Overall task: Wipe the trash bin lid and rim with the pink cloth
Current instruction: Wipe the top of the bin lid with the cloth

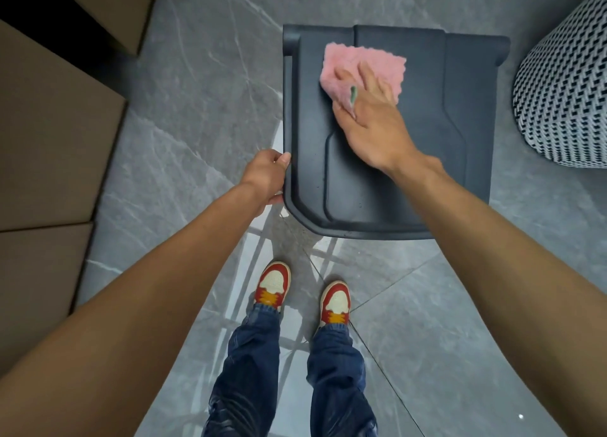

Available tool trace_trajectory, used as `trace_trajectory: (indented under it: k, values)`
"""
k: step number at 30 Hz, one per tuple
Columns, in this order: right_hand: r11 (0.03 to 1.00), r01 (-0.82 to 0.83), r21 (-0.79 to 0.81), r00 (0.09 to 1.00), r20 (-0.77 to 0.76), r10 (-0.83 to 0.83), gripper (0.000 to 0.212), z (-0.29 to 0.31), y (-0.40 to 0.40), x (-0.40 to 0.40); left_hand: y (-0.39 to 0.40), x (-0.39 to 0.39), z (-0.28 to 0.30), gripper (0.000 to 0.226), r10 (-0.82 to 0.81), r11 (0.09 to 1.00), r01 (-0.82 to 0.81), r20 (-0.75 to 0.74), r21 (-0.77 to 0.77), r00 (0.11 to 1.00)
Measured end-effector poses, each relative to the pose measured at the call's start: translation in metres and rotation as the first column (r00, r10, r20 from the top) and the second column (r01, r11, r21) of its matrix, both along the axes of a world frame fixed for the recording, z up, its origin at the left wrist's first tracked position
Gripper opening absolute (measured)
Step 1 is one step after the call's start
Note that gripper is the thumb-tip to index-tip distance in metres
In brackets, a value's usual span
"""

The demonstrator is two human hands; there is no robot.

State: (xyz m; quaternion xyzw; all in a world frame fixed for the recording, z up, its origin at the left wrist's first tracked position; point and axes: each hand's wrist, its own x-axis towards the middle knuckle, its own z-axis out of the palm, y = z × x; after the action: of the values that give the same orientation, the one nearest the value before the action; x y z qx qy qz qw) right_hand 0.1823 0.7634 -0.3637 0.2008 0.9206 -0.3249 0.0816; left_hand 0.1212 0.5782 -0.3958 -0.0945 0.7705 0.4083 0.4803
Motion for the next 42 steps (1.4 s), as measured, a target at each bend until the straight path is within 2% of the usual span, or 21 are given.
trace_trajectory:
  k: [4,7,12,15,19,22,24,26,27,29,30,31,33,34,36,38,39,40,41,42]
  values:
    - [0.979,-0.179,0.1,0.984,0.029,0.177,0.054,-0.001,-0.014,0.025,0.002,0.002,0.004,0.034,-0.013,1.0,0.012,-0.018,-0.028,1.0]
    - [0.955,-0.272,0.116,0.962,0.038,0.269,0.053,0.0,-0.043,0.064,0.002,0.001,0.006,0.034,-0.019,0.999,0.019,-0.011,-0.05,1.0]
    - [0.849,-0.469,0.244,0.883,0.111,0.456,0.066,-0.006,-0.075,0.133,0.002,0.0,0.012,0.031,-0.061,0.996,0.059,-0.023,-0.071,0.998]
    - [0.802,-0.52,0.296,0.854,0.178,0.488,0.078,-0.012,-0.078,0.162,0.002,-0.001,0.014,0.03,-0.071,0.995,0.07,-0.01,-0.068,0.997]
    - [0.818,-0.518,0.251,0.85,0.259,0.459,0.081,-0.018,-0.082,0.2,0.003,-0.003,0.015,0.032,-0.077,0.995,0.076,-0.005,-0.066,0.997]
    - [0.918,-0.375,0.133,0.872,0.386,0.3,0.068,-0.023,-0.077,0.245,0.003,-0.003,0.013,0.034,-0.082,0.995,0.081,-0.005,-0.051,0.997]
    - [0.993,-0.088,0.081,0.888,0.458,0.041,0.056,-0.024,-0.065,0.271,0.002,-0.002,0.011,0.036,-0.071,0.996,0.07,-0.003,-0.045,0.997]
    - [0.967,0.248,0.049,0.847,0.474,-0.241,0.063,-0.022,-0.054,0.289,0.002,-0.001,0.009,0.038,-0.057,0.998,0.057,-0.008,-0.037,0.998]
    - [0.89,0.456,0.008,0.799,0.437,-0.413,0.069,-0.02,-0.052,0.292,0.002,-0.001,0.008,0.039,-0.056,0.998,0.055,-0.015,-0.036,0.998]
    - [0.591,0.797,-0.125,0.592,0.356,-0.723,0.061,-0.013,-0.053,0.286,0.002,-0.001,0.007,0.037,-0.053,0.998,0.051,-0.03,-0.04,0.998]
    - [0.446,0.879,-0.169,0.477,0.333,-0.813,0.055,-0.008,-0.055,0.281,0.003,0.0,0.007,0.036,-0.052,0.998,0.05,-0.035,-0.045,0.998]
    - [0.35,0.917,-0.193,0.394,0.292,-0.872,0.049,-0.001,-0.056,0.273,0.003,0.001,0.007,0.035,-0.055,0.997,0.053,-0.043,-0.051,0.998]
    - [0.195,0.942,-0.273,0.244,0.158,-0.957,0.041,0.017,-0.058,0.252,0.003,0.002,0.008,0.033,-0.071,0.996,0.068,-0.06,-0.059,0.996]
    - [0.157,0.934,-0.322,0.198,0.096,-0.976,0.038,0.024,-0.06,0.242,0.004,0.003,0.009,0.032,-0.076,0.996,0.072,-0.068,-0.056,0.995]
    - [0.195,0.911,-0.362,0.22,0.028,-0.975,0.038,0.031,-0.07,0.225,0.006,0.005,0.009,0.03,-0.071,0.997,0.068,-0.081,-0.041,0.994]
    - [0.34,0.891,-0.3,0.364,0.025,-0.931,0.035,0.026,-0.089,0.2,0.003,0.004,0.008,0.025,-0.048,0.998,0.046,-0.088,-0.032,0.995]
    - [0.423,0.863,-0.278,0.449,0.034,-0.893,0.023,0.02,-0.101,0.189,0.002,0.004,0.008,0.023,-0.045,0.999,0.043,-0.09,-0.033,0.995]
    - [0.478,0.831,-0.283,0.507,0.036,-0.861,0.029,0.015,-0.111,0.179,0.002,0.004,0.007,0.023,-0.052,0.998,0.049,-0.091,-0.034,0.994]
    - [0.506,0.815,-0.282,0.528,0.001,-0.849,0.047,0.009,-0.118,0.173,0.002,0.005,0.006,0.023,-0.063,0.998,0.06,-0.091,-0.035,0.994]
    - [0.5,0.822,-0.274,0.507,-0.049,-0.861,0.059,0.003,-0.125,0.167,0.003,0.006,0.005,0.024,-0.069,0.997,0.066,-0.093,-0.035,0.993]
